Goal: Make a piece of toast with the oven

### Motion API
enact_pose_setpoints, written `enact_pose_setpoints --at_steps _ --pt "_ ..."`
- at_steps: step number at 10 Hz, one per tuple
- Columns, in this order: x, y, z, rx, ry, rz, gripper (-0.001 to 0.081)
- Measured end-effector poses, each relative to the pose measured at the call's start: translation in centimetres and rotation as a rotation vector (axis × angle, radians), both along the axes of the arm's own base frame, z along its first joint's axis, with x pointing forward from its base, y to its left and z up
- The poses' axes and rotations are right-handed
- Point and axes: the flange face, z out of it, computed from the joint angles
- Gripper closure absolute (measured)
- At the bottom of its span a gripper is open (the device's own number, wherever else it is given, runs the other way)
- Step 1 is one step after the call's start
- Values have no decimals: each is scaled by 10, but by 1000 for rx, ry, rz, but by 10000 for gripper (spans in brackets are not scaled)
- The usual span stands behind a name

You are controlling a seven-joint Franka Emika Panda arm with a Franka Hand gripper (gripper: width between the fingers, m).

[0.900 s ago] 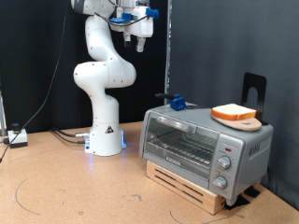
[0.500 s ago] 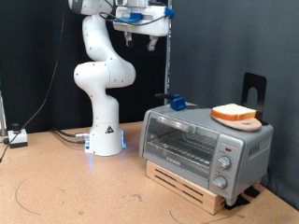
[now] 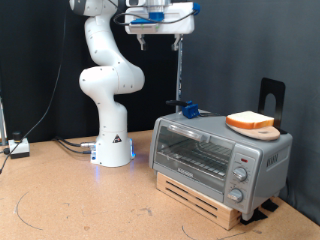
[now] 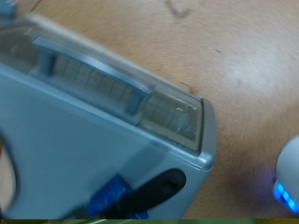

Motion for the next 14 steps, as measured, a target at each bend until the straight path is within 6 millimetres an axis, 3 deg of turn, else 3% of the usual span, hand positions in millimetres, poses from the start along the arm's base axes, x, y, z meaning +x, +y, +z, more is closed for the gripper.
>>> enact_pose_setpoints --at_steps 2,4,7,8,9,11,14 --pt "2 -1 -3 22 -46 223 -3" --pt "0 4 -2 54 -39 252 -3" --pt "-1 12 -3 123 -23 610 -3" --pt "10 14 -7 140 8 705 -3" --pt "10 13 -6 136 -1 662 -3" --pt "16 16 -8 138 -136 733 -3" --pt "34 19 -41 71 -229 763 -3"
